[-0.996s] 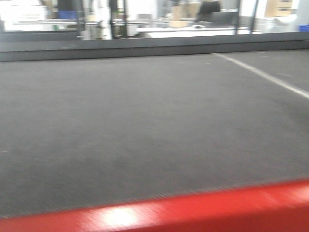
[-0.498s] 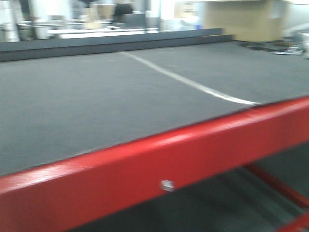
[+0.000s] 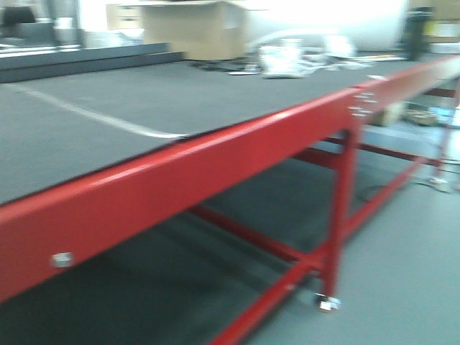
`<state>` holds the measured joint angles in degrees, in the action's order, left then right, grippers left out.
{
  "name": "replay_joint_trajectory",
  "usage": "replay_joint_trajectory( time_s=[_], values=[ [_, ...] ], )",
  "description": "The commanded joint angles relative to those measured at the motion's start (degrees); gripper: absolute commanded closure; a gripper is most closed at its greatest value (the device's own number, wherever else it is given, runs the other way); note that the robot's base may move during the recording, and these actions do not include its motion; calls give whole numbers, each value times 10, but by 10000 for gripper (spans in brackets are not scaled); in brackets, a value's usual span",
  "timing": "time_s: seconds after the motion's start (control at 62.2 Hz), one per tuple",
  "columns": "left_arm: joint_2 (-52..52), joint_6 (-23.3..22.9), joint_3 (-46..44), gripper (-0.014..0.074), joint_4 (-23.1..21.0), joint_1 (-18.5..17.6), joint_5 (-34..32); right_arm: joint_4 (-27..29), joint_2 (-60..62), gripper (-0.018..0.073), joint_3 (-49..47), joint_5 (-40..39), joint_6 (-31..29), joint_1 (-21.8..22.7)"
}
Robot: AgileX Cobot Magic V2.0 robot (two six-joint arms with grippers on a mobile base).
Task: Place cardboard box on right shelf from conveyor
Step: 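Drive the base to the steel shelf rack holding the box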
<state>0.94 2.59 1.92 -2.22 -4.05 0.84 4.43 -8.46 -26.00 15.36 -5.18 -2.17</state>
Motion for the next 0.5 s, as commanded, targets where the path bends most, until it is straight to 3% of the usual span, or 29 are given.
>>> replay_joint_trajectory(
  time_s=[0.0, 0.482],
  values=[
    [3, 0, 3, 713, -5, -1, -50, 1, -6, 474, -17, -60, -2, 4],
    [3, 0, 3, 712, -5, -1, -50, 1, -6, 474, -17, -60, -2, 4]
  ],
)
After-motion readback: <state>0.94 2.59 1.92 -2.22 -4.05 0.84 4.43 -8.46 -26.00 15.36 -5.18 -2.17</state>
